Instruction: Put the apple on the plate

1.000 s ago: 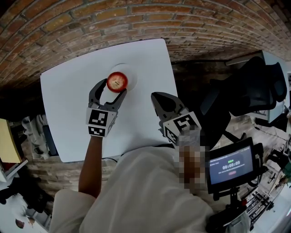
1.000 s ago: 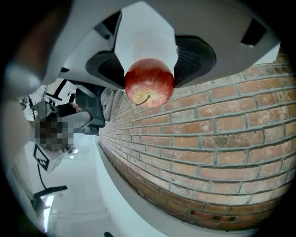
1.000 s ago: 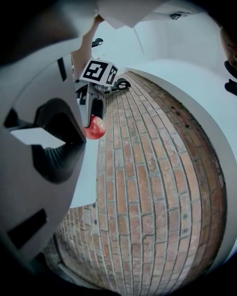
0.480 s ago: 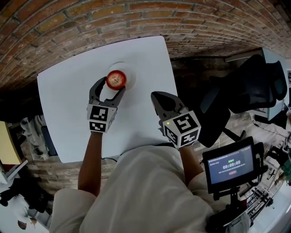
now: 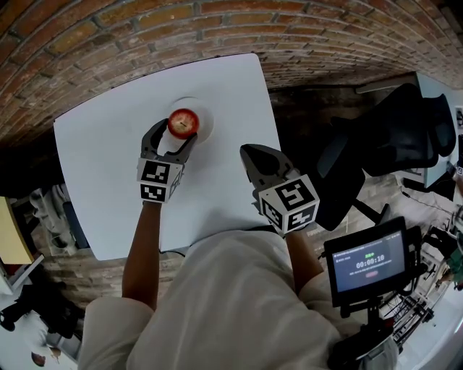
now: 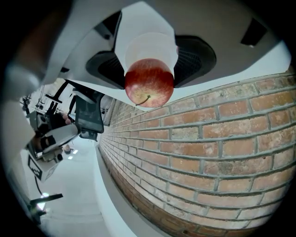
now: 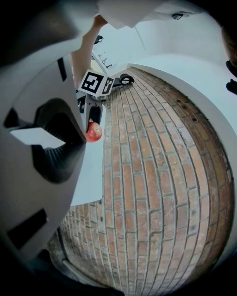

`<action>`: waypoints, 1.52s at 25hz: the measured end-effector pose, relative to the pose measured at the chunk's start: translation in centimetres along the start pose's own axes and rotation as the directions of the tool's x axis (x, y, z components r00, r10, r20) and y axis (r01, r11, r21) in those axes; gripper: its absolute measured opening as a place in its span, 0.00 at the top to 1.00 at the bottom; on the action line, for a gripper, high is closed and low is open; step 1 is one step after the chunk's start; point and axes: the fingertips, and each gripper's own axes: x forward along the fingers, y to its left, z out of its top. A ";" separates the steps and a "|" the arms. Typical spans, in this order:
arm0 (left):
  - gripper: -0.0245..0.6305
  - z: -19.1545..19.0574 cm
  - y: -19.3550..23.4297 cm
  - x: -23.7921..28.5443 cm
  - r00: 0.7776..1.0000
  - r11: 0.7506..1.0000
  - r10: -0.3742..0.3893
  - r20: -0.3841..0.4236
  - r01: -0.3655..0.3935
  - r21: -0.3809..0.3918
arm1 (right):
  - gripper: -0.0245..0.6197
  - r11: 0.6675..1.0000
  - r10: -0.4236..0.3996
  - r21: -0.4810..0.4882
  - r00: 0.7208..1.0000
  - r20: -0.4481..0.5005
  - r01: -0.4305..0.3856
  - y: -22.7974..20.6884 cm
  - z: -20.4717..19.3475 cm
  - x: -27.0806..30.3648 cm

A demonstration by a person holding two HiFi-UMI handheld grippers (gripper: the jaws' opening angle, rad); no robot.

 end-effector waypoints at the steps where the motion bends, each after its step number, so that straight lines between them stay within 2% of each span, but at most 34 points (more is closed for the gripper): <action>1: 0.44 -0.2 0.0 0.2 1.000 1.000 -0.002 -0.004 0.002 -0.003 | 0.95 1.000 -0.001 0.000 1.000 -0.001 0.001 0.0 0.0 0.0; 18: 0.44 -2.5 1.2 2.9 0.998 1.000 0.000 -0.060 -0.001 -0.017 | 0.95 1.000 -0.006 0.013 0.999 -0.036 0.006 -0.8 -1.2 1.1; 38: 0.44 -4.2 1.5 4.7 0.995 0.997 -0.002 -0.101 -0.006 -0.083 | 0.95 0.999 -0.012 0.029 0.999 -0.053 0.013 -1.2 -1.9 1.4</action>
